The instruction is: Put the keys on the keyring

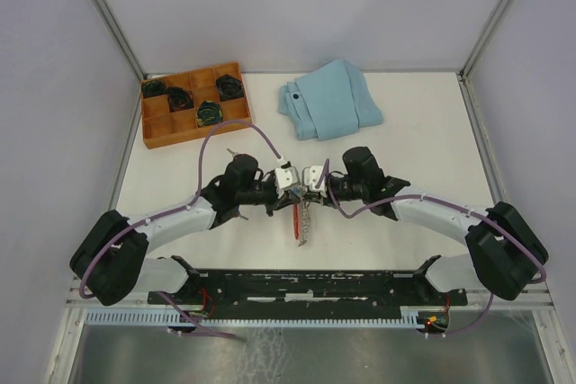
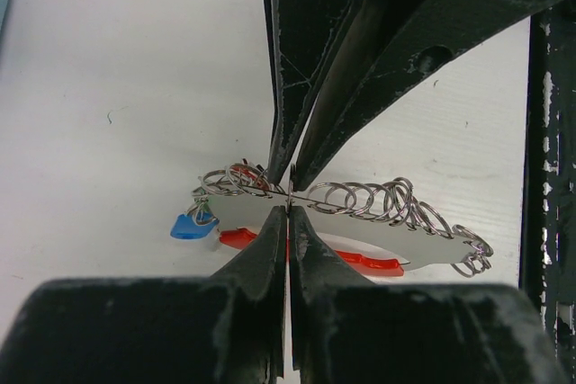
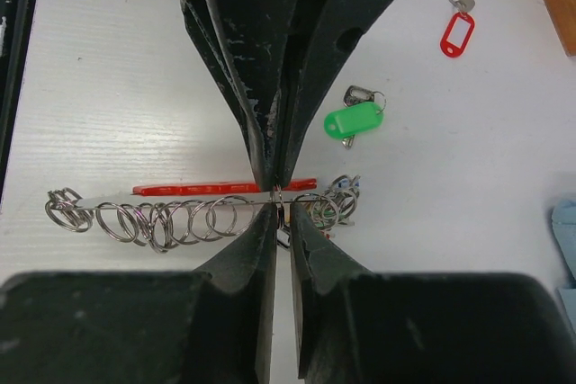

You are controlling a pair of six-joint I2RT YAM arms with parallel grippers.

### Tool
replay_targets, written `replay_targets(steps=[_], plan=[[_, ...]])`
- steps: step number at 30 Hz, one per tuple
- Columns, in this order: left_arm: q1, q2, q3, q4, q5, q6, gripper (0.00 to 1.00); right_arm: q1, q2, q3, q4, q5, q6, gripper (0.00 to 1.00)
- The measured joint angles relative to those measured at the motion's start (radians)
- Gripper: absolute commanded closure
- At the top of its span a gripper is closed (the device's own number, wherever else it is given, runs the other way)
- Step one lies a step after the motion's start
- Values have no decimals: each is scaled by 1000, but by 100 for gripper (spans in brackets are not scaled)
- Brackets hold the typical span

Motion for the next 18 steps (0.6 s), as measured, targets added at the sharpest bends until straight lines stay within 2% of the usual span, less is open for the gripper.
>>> replay_targets(steps=[5,9,11,13,18], plan=[[-3,0,7,-7,0,0,97,3,7,7,0,-3,0,89],[-3,0,7,-13,0,0,97,3,13,8,0,-10,0,98],[-3,0,7,-14,0,0,97,3,13,8,-2,-10,-1,99],[-3,0,7,-14,-1,0,93,3,13,8,-3,-10,-1,99],[-3,-2,6,1,-30,-2,72,3,11,8,-4,-3,-3,99]])
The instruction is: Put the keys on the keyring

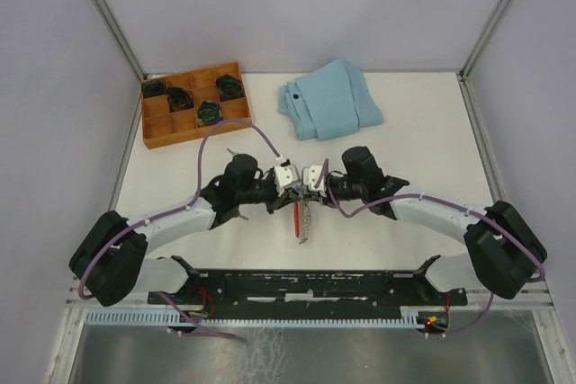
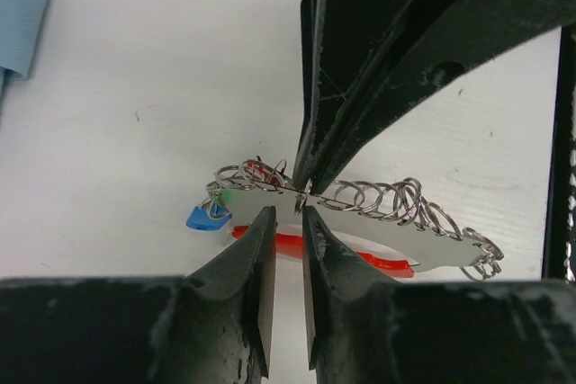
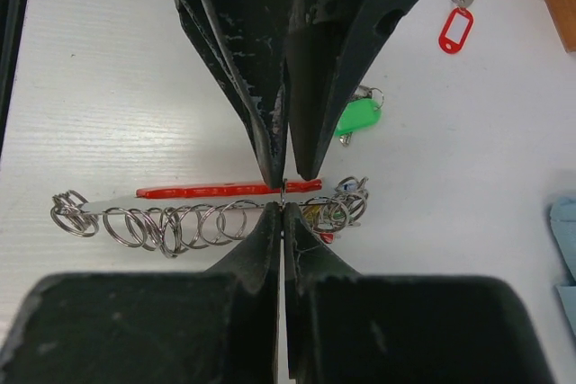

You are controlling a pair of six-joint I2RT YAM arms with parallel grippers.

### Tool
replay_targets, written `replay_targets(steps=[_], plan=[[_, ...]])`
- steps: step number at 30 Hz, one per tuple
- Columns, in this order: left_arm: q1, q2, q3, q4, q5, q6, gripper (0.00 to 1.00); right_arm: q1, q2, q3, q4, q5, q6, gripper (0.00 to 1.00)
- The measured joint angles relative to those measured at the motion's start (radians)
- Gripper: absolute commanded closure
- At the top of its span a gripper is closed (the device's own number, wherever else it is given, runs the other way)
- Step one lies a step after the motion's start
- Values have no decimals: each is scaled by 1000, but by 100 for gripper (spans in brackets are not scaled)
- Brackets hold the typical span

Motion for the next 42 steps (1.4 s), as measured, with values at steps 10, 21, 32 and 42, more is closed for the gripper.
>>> replay_targets(steps=[10,21,32,42], plan=[[-9,-48,-51,161,-341,-223,47,-1,-32,-64,70,55,28,99],[-5,-125,-50,-14,-760,-608,25,-1,-42,-138,180,100,140,99],[10,-163,-2,-449,-1028,-914,24,-3,-87,-184,259,122,194,99],[62,-116,64,-741,-1146,-1219,37,-2,-127,-208,309,119,209,99]])
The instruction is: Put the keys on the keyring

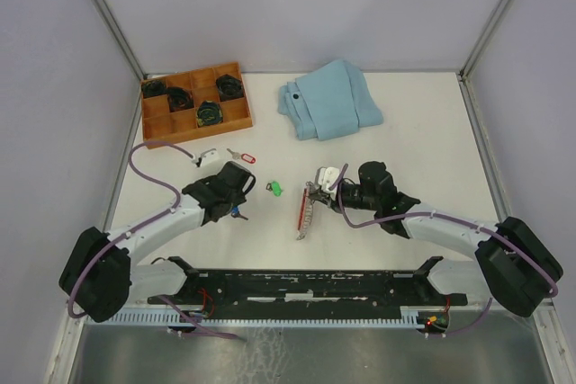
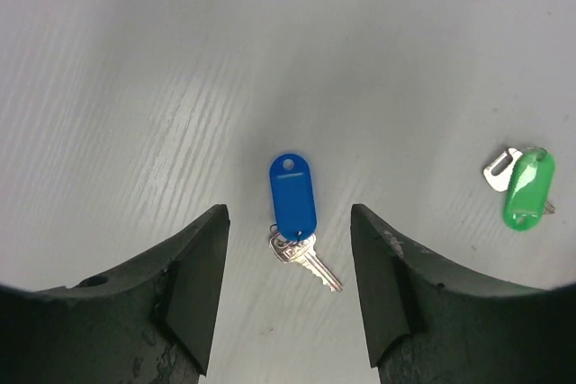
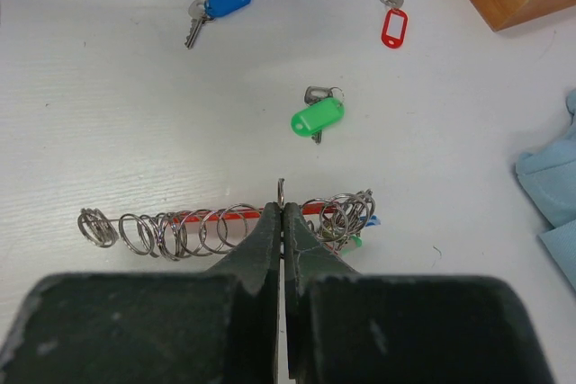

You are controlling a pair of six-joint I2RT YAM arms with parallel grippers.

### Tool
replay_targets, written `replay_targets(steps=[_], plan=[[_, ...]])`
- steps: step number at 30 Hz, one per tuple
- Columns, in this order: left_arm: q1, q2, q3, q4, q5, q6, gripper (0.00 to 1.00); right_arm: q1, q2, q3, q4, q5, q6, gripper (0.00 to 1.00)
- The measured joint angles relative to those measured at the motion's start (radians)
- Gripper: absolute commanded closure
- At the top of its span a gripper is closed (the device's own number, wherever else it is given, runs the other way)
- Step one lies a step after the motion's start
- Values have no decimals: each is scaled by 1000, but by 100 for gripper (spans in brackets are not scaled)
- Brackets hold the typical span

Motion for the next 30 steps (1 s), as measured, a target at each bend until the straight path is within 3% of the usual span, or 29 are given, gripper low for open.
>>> replay_targets(steps=[6,12,30], plan=[[9,50,3,-80,0,-181,40,3,-6,-3,1,-2,1,99],[9,117,29,-130,8,-312,49,6,-15,-5,1,-5,1,99],[9,148,34,-140,78,-445,69,14,-16,-5,0,-27,0,99]])
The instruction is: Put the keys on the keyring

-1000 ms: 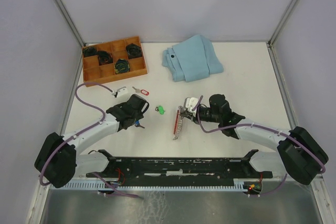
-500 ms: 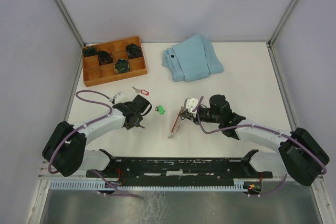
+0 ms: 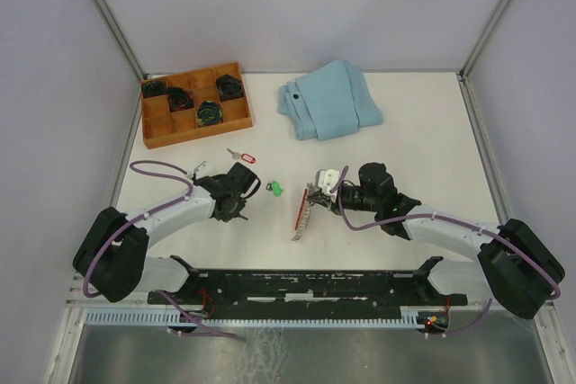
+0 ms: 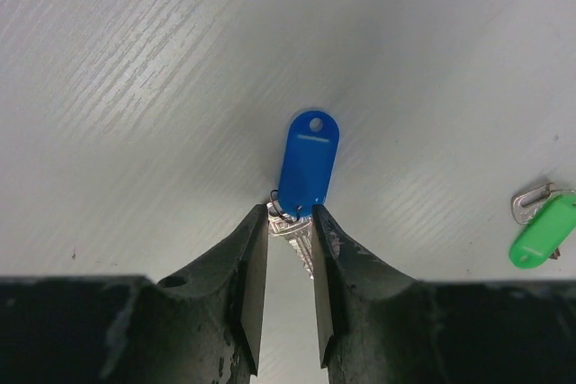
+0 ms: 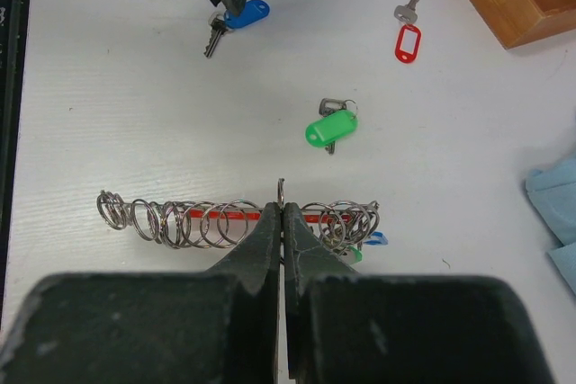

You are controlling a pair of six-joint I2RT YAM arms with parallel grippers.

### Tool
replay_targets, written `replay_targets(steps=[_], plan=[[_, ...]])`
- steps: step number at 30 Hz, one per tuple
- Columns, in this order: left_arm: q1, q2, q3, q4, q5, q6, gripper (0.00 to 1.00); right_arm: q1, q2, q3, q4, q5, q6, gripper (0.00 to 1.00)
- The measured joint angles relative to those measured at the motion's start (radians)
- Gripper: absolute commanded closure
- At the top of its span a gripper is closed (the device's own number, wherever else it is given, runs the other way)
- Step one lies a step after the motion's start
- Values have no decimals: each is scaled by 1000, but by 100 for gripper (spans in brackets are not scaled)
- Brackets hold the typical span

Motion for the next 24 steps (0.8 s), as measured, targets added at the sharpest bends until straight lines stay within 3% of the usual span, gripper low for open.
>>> replay_targets(steps=[9,17,24], plan=[[0,0,-13,2,0,-16,74,4,-1,0,-1,-7,0,99],[0,10,-18,8,-14,-32,97,8,-3,0,-17,-18,-3,99],[0,2,-35,15,-45,-32,97,10,-18,0,-23,-20,-4,99]])
